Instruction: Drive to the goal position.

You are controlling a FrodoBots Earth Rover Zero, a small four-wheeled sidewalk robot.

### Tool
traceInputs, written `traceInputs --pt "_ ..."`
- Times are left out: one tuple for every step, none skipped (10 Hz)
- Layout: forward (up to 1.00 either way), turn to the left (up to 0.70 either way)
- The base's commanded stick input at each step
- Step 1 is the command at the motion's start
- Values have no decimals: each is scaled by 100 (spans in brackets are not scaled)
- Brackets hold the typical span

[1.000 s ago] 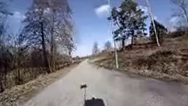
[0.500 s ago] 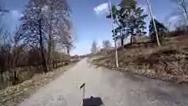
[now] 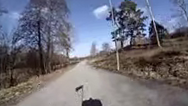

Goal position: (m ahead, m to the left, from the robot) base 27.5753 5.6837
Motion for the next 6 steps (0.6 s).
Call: traceInputs --pt "70 0" --pt "70 0" --pt "70 0" --pt "70 0" --pt "70 0" --pt "70 0"
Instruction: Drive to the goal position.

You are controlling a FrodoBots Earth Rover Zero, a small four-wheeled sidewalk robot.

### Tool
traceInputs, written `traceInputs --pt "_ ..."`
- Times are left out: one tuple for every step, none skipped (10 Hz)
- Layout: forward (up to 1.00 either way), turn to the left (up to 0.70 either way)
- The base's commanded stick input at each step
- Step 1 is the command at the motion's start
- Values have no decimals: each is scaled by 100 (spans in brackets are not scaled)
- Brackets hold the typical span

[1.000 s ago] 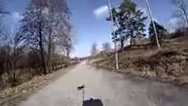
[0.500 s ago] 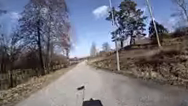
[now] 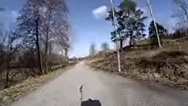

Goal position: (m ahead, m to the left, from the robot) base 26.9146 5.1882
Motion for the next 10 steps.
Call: traceInputs --pt "70 0" --pt "70 0" --pt "70 0" --pt "70 0" --pt "70 0" --pt "70 0" --pt "70 0" --pt "70 0" --pt "70 0" --pt "70 0"
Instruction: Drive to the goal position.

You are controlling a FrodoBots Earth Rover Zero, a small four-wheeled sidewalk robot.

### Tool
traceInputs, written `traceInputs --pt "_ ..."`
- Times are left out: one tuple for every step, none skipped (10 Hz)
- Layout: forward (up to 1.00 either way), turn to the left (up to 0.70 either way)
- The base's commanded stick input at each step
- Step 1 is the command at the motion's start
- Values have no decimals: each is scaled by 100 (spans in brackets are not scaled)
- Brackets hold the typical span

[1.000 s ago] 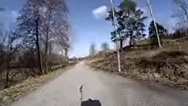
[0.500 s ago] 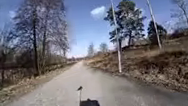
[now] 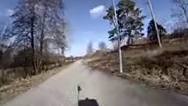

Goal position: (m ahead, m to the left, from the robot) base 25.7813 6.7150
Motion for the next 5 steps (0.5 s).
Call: traceInputs --pt "70 0" --pt "70 0" --pt "70 0" --pt "70 21" --pt "70 27"
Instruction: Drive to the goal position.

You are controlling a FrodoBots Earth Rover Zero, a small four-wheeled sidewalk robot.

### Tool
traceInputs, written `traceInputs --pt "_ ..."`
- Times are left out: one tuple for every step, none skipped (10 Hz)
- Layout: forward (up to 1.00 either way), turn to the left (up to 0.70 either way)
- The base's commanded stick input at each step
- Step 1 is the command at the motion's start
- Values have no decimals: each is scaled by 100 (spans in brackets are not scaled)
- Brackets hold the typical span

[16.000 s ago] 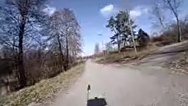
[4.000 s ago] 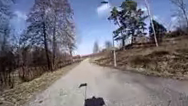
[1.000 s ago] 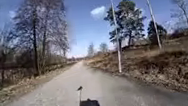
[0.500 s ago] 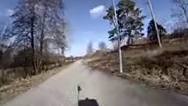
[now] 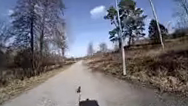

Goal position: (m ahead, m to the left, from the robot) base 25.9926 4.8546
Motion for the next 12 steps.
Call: traceInputs --pt "70 11" --pt "70 0" --pt "70 19" --pt "70 27" --pt "70 27" --pt "70 27" --pt "70 19" --pt "70 1" --pt "70 11" --pt "70 14" --pt "70 0" --pt "70 0"
